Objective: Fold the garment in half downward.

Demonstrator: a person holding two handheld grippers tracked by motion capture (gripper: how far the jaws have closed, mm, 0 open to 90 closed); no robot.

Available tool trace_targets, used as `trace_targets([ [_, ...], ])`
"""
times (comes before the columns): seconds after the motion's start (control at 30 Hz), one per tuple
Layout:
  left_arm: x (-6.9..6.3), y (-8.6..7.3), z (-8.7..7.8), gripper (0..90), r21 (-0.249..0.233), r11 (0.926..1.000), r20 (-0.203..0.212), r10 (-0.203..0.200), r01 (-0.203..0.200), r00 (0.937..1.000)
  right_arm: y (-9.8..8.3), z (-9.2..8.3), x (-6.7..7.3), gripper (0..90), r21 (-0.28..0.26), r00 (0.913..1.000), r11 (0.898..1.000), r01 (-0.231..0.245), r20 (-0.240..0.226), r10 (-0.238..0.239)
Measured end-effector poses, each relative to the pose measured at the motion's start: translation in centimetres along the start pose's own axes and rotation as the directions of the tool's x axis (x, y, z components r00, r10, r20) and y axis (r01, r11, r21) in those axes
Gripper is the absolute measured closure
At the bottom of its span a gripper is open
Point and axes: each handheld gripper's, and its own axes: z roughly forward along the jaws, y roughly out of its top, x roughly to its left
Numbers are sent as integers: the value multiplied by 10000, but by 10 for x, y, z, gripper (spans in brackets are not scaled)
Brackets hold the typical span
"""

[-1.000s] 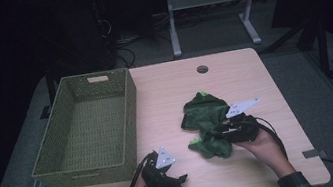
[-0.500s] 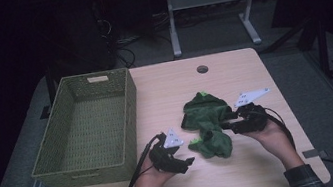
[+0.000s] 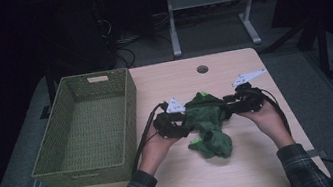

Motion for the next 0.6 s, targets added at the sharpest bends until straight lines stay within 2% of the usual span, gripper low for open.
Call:
trace_targets([
  [0.07,7,5,6,512,-31,9998,-32,-181,181,9998,5,4,-4,565,66,9998,9999,117,145,-118],
  [0.13,14,11,14,535,81,9998,-195,-192,194,9996,9,9,-9,577,-91,9994,9997,226,259,-224],
  [0.23,25,16,26,541,118,9994,-295,-335,339,9990,14,18,-15,579,148,9986,9997,206,478,-213],
  [0.27,30,18,32,543,170,9990,-361,-399,405,9986,14,22,-17,582,-6,9984,9996,293,486,-292],
  [0.33,36,20,40,543,306,9985,-442,-443,457,9980,12,28,-21,583,68,9982,9999,155,579,-158],
  [0.4,42,21,47,543,451,9983,-545,-357,381,9979,7,35,-29,586,341,9983,9994,52,570,-71],
  [0.5,51,22,59,543,656,9977,-595,-124,163,9982,0,46,-39,586,654,9984,9972,-374,444,346],
  [0.6,56,21,70,536,800,9967,-569,-64,109,9984,-3,53,-42,585,794,9987,9960,-408,348,381],
])
